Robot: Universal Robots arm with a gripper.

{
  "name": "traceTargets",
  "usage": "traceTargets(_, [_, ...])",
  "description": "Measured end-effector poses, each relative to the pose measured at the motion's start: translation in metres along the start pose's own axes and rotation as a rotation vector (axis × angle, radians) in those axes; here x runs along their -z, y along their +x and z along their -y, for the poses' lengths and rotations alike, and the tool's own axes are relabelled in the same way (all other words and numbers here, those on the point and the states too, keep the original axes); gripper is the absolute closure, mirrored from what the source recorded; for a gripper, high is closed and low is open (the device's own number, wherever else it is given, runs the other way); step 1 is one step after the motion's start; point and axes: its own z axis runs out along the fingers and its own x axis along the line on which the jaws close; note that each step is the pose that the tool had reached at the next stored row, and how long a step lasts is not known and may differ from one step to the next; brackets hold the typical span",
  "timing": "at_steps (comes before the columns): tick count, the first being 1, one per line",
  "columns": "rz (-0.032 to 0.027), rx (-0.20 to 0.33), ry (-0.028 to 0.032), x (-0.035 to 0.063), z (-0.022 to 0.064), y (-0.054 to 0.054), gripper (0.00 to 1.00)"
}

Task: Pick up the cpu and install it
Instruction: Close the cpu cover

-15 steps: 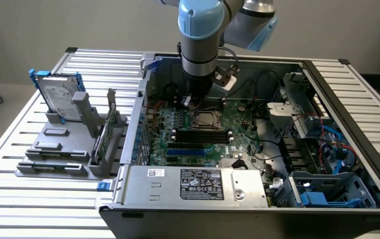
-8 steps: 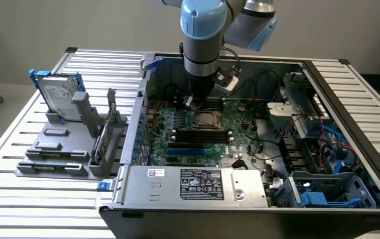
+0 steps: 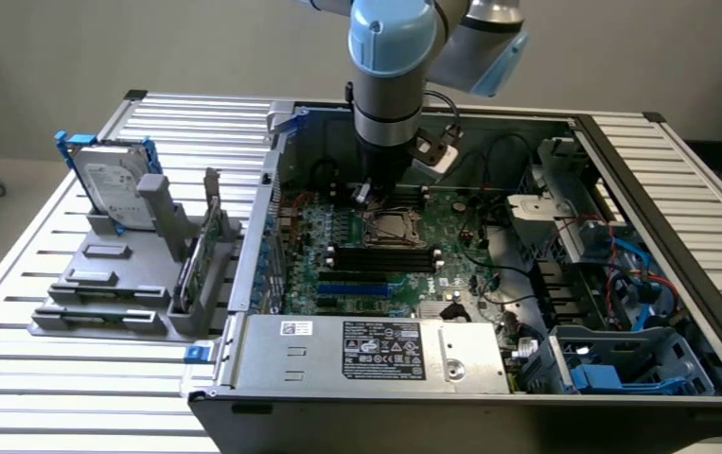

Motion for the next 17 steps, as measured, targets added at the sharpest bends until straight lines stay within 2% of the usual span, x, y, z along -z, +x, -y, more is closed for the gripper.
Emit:
traceTargets(10, [0.0013,-0.002,-0.0016,-0.0006,-0.0032,0.0021,0.89])
traceTargets(17, [0.0015,-0.002,-0.0015,0.0002,0.0036,-0.0024,0.89])
